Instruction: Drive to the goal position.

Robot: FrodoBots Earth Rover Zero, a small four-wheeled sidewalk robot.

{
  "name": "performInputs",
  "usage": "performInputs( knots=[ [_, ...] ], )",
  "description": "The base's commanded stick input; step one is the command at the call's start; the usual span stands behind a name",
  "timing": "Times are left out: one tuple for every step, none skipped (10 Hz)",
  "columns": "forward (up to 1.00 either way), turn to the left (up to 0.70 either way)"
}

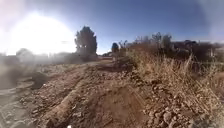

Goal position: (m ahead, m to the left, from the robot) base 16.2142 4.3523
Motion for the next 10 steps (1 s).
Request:
performInputs(
  knots=[
    [0.0, 0.0],
    [0.0, 0.0],
    [0.0, 0.0],
    [0.0, 0.0],
    [0.08, 0.0],
    [0.49, 0.0],
    [0.5, 0.0],
    [0.5, 0.0],
    [0.5, 0.0],
    [0.5, 0.0]
  ],
)
